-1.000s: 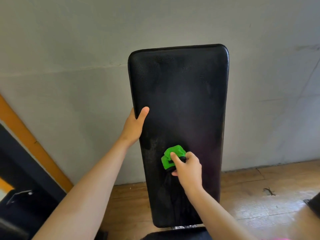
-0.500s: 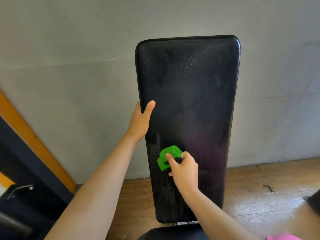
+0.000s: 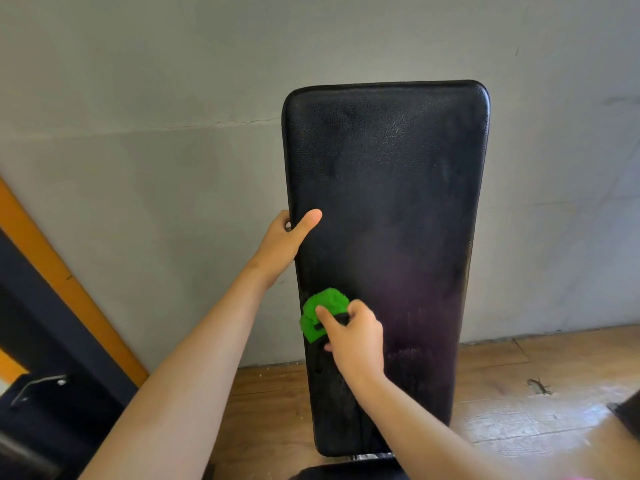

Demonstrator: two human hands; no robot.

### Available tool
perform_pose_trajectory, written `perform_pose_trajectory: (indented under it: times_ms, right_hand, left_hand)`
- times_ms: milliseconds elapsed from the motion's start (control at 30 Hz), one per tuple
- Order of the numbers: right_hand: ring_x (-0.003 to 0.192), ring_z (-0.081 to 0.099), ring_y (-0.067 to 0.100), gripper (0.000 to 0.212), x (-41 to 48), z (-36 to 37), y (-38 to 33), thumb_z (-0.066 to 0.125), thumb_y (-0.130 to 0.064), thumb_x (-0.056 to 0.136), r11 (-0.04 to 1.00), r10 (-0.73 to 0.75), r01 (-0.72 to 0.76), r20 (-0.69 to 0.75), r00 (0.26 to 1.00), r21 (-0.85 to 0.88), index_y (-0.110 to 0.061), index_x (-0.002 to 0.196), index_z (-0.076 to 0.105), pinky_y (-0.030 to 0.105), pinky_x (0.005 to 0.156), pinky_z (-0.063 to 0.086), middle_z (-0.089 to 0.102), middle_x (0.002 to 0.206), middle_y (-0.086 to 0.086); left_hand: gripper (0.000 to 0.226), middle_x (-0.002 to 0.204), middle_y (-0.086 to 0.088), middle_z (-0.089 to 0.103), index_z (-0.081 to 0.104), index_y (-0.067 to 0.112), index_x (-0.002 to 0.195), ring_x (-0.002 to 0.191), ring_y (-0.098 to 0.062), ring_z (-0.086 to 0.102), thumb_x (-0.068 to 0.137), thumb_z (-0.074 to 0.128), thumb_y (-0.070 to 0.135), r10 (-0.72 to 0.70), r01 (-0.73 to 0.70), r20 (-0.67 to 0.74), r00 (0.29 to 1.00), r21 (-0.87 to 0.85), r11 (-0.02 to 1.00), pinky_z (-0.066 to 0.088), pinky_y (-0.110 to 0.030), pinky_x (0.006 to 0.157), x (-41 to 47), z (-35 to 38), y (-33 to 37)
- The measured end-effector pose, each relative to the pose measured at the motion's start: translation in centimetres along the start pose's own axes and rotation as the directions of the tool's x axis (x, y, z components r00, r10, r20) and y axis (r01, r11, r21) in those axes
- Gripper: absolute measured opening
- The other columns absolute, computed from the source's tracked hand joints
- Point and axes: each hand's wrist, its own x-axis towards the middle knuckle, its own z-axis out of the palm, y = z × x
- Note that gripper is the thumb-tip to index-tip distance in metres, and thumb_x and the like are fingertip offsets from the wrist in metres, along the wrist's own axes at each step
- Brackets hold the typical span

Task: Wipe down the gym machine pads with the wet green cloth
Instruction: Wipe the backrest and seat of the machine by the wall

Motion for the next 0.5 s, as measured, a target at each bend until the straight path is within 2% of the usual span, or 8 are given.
perform_pose_trajectory:
  times_ms: [67, 133, 267, 400, 500]
  right_hand:
    - [0.062, 0.069, 0.012, 0.027, -0.9, 0.2, 1.9, 0.071, -0.035, 0.087, 0.999, 0.051, -0.051, 0.02, 0.998, 0.006, -0.014, 0.081, 0.054, 0.039, 0.063, 0.059, 0.067, 0.076, -0.001]
    - [0.065, 0.069, 0.013, 0.027, -1.2, 0.3, 1.9, 0.07, -0.034, 0.087, 0.998, 0.044, -0.045, 0.026, 0.999, 0.044, -0.012, 0.083, 0.056, 0.044, 0.064, 0.058, 0.068, 0.078, 0.0]
    - [0.071, 0.067, 0.02, 0.028, 0.6, 0.6, -3.5, 0.07, -0.034, 0.087, 0.982, -0.119, 0.126, -0.063, 0.991, 0.14, -0.013, 0.079, 0.053, 0.045, 0.064, 0.058, 0.064, 0.076, 0.003]
    - [0.068, 0.068, 0.02, 0.03, 2.3, 0.5, -7.0, 0.07, -0.035, 0.087, 0.974, -0.161, 0.172, -0.085, 0.983, 0.146, -0.01, 0.083, 0.054, 0.041, 0.061, 0.058, 0.065, 0.077, 0.002]
    - [0.066, 0.068, 0.019, 0.028, 1.8, 1.2, -5.1, 0.07, -0.034, 0.088, 0.986, -0.124, 0.13, -0.057, 0.991, 0.103, -0.013, 0.08, 0.054, 0.041, 0.061, 0.058, 0.066, 0.076, 0.0]
  left_hand:
    - [0.033, 0.112, 0.009, 0.065, 0.056, 0.034, 0.108, 0.101, -0.007, 0.064, 0.083, 0.059, 0.055, -0.006, 0.005, -0.032, 0.999, -0.023, 1.0, 0.054, -0.024, 0.083, 0.0, 0.2, -0.2]
    - [0.022, 0.109, 0.011, 0.065, 0.056, 0.036, 0.103, 0.098, -0.005, 0.063, 0.087, 0.058, 0.05, -0.005, 0.003, -0.045, 0.999, -0.033, 0.999, 0.052, -0.018, 0.076, -0.1, 0.3, -0.2]
    - [0.036, 0.106, 0.008, 0.069, 0.059, 0.023, 0.112, 0.093, -0.006, 0.068, 0.086, 0.064, 0.047, -0.005, 0.003, -0.018, 1.0, -0.074, 0.997, 0.053, -0.019, 0.072, 0.1, -0.1, -0.1]
    - [0.062, 0.108, 0.002, 0.071, 0.059, 0.019, 0.118, 0.093, -0.009, 0.069, 0.069, 0.071, 0.054, -0.045, 0.049, 0.058, 0.997, -0.06, 0.997, 0.053, -0.024, 0.078, 0.4, -0.7, 0.2]
    - [0.046, 0.109, 0.006, 0.07, 0.057, 0.023, 0.121, 0.093, -0.007, 0.069, 0.082, 0.067, 0.046, -0.067, 0.067, 0.109, 0.992, -0.001, 0.998, 0.055, -0.025, 0.076, 0.6, -1.1, 0.4]
